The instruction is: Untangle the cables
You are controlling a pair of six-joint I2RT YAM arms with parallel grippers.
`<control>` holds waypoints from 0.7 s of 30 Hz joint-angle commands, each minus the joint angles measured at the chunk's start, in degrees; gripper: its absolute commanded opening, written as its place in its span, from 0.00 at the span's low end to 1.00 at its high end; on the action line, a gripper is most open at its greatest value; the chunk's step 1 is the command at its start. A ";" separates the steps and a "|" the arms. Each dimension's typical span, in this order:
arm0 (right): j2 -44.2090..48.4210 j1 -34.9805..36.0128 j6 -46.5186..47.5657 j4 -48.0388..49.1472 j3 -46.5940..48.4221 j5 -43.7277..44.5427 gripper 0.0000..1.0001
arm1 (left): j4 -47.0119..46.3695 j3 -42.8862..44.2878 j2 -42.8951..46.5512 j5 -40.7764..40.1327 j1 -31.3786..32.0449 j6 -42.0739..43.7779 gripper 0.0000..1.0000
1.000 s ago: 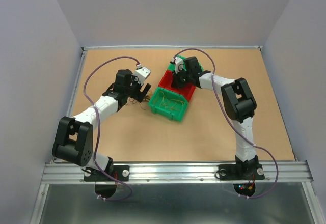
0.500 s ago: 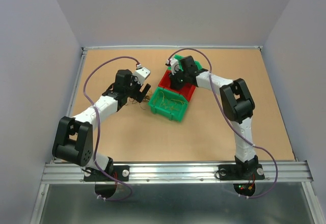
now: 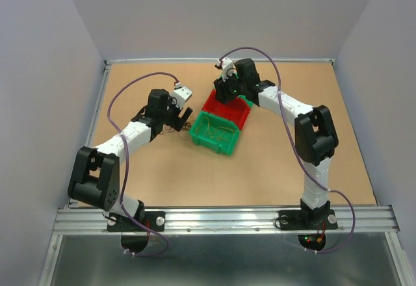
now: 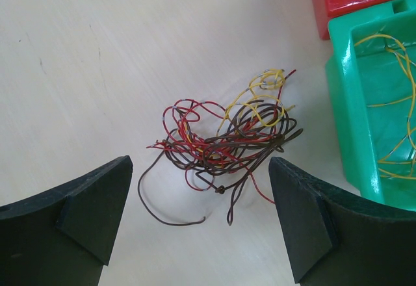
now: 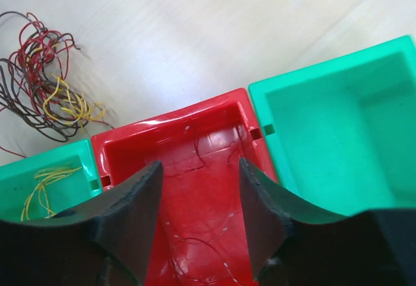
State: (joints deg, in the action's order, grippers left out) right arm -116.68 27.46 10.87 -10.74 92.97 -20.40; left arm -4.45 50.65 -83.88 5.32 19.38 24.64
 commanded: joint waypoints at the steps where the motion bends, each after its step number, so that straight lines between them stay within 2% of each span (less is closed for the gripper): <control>1: 4.71 0.40 -1.12 3.80 -0.24 2.56 0.57 | -0.83 1.91 1.08 0.30 -0.22 0.93 0.98; 7: 7.69 0.57 -1.82 5.20 -3.39 2.82 0.69 | -0.39 1.47 1.00 0.65 -0.22 1.63 0.98; 12: 11.73 0.57 -2.70 8.71 -9.28 2.91 0.73 | -0.04 1.46 0.30 1.53 -0.22 1.99 0.98; 17: 15.25 0.57 -2.88 10.22 -13.51 2.39 0.75 | 0.58 3.31 -5.31 0.92 -0.22 1.64 0.98; 21: 17.89 0.57 -3.58 13.02 -16.06 1.51 0.75 | 3.03 6.47 -10.77 0.47 -0.30 1.81 0.87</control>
State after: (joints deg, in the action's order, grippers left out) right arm -103.09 27.49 8.43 -3.77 79.42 -18.00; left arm -3.73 53.58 -91.24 5.74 19.38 25.74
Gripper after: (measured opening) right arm 0.749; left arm 0.916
